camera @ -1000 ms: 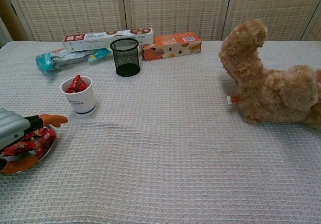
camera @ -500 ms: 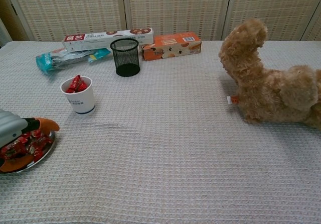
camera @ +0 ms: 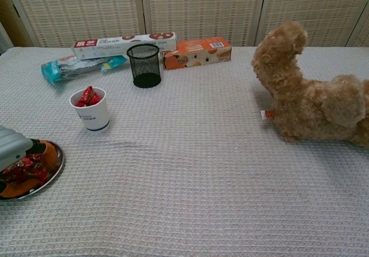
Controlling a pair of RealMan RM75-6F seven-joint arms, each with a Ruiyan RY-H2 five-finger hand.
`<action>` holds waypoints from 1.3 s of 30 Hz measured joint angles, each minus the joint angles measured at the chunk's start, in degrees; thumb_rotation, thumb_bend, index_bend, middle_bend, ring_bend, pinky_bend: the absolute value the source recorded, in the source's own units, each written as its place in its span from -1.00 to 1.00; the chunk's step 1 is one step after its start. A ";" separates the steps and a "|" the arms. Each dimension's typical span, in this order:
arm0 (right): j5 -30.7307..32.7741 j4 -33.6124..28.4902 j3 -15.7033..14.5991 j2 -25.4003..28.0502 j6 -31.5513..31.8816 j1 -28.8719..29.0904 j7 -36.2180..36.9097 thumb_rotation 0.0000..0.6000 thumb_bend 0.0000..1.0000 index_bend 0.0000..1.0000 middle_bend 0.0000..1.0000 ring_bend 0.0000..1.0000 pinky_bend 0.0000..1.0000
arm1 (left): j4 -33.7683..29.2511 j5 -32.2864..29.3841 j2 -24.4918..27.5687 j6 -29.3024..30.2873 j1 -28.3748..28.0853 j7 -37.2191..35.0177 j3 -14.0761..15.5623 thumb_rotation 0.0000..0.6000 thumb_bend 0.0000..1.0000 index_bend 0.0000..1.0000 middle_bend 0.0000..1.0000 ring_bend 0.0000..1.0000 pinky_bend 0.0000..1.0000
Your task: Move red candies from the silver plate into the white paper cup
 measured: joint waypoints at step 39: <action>-0.22 -0.09 -0.30 0.38 -0.54 0.35 0.82 1.00 -0.87 -1.00 -1.00 -1.00 -1.00 | -2.65 1.86 1.67 4.26 0.16 1.49 -2.15 1.00 -0.17 0.27 0.33 0.80 1.00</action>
